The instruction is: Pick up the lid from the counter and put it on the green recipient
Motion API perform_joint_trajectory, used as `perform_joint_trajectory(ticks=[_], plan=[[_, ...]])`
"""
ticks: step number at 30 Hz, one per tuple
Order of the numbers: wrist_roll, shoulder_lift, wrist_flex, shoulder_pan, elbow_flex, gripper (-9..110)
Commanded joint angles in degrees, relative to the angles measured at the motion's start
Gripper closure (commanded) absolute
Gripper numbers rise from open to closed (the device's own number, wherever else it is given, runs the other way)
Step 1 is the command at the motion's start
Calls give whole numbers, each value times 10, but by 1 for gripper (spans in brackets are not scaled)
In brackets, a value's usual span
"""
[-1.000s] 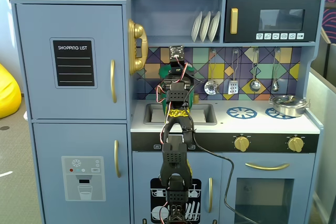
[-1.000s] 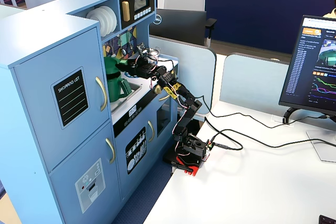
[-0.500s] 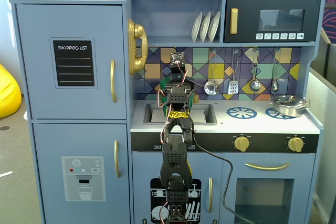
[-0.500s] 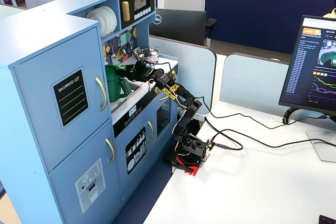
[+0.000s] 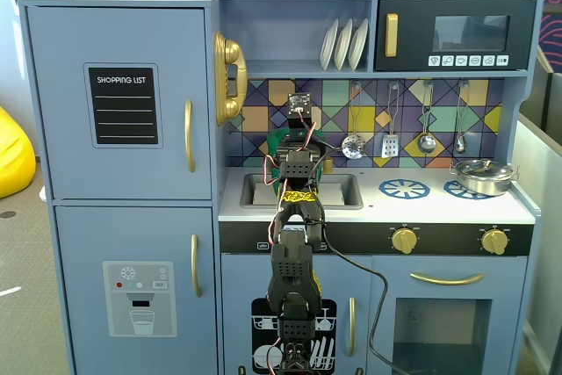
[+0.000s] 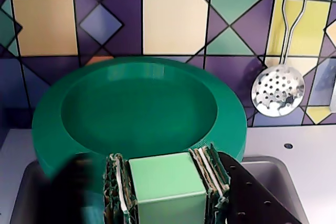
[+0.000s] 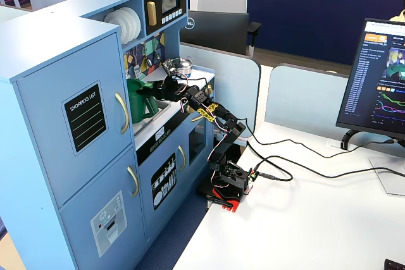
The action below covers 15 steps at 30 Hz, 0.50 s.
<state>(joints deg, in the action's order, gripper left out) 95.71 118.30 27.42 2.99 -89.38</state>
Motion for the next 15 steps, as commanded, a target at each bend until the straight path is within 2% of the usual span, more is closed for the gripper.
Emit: perform_joint_trajectory(ticks=[1, 8, 15], plan=[[-8, 25, -16, 4, 70, 68], [15, 87, 113, 13, 152, 69], [2, 316, 286, 9, -57, 70]])
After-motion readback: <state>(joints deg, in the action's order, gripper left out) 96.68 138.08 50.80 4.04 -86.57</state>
